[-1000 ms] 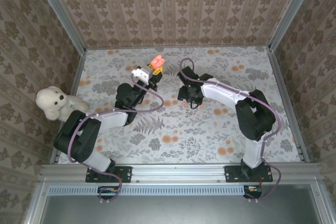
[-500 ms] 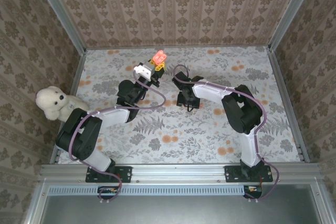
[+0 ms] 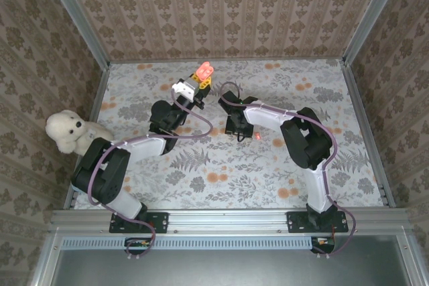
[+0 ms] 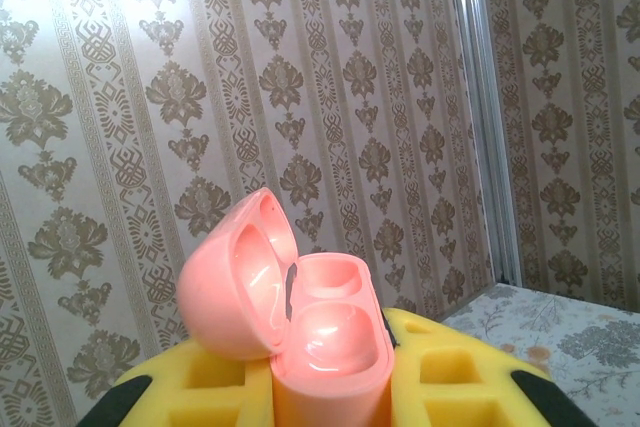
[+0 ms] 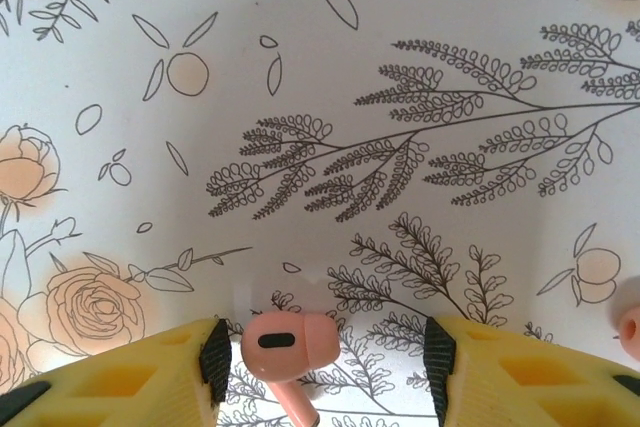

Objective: Insert the wireless bluetooth earbuds into the charging case

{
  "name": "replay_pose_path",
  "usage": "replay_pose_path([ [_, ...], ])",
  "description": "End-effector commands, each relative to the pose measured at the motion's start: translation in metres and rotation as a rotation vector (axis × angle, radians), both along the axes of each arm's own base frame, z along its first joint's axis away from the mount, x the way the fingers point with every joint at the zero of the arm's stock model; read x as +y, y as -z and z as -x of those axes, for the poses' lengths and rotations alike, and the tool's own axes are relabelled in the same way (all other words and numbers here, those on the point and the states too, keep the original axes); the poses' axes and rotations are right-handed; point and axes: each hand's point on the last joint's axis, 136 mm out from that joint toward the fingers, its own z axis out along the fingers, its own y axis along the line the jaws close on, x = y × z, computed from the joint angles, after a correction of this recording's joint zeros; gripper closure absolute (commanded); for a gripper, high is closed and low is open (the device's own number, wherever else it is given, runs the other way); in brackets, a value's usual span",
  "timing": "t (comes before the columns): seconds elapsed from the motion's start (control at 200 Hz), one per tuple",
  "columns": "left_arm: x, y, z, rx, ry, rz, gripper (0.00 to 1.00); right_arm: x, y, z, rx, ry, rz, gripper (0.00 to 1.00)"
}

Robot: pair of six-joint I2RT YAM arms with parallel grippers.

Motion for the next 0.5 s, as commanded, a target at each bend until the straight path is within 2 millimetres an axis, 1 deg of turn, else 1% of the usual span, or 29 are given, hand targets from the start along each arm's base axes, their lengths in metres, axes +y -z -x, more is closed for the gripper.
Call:
replay_pose_path([
  [0.0, -0.0064, -0.0173, 0.0025, -0.062, 0.025, 0.018, 1.0, 0.0036, 0.0069, -0.004, -0.003, 0.008, 0.013, 0.47],
  [0.295, -0.0085, -0.0141, 0.0018, -0.046, 0.04, 0.025, 1.0, 0.0038, 0.0105, -0.0022, 0.0, 0.0, 0.016, 0.56],
  [0.495, -0.0087, -0.0144, 0.002, -0.043, 0.043, 0.028, 1.0, 0.0067, 0.0106, -0.0031, 0.0, -0.003, 0.008, 0.59],
])
